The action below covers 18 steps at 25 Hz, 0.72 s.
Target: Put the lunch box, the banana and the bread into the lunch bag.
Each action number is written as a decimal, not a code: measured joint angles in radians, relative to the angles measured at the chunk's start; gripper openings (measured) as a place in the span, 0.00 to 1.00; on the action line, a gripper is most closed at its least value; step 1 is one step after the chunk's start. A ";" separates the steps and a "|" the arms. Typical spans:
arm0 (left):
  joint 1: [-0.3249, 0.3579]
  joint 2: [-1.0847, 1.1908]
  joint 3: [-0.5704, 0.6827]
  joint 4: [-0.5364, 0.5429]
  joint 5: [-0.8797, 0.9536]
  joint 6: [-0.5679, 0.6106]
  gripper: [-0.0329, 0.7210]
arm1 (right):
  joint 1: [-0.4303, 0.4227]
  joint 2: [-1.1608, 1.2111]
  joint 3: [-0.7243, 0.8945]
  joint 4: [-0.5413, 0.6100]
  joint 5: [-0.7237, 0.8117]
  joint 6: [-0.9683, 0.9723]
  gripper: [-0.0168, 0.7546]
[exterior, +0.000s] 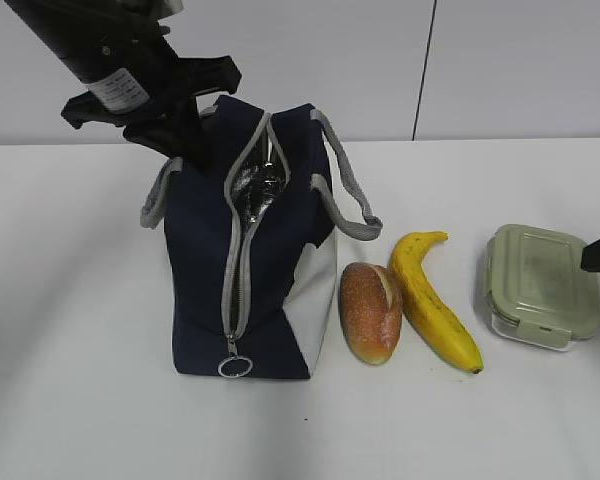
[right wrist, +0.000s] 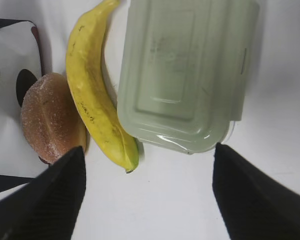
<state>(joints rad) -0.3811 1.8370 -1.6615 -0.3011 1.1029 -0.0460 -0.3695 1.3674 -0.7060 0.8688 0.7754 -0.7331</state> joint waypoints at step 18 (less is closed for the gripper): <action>0.000 0.000 0.000 0.000 0.000 0.000 0.04 | -0.053 0.203 -0.117 0.066 0.042 -0.071 0.78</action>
<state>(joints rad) -0.3811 1.8370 -1.6615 -0.3013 1.1029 -0.0460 -0.4223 1.5707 -0.8230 0.9345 0.8174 -0.8044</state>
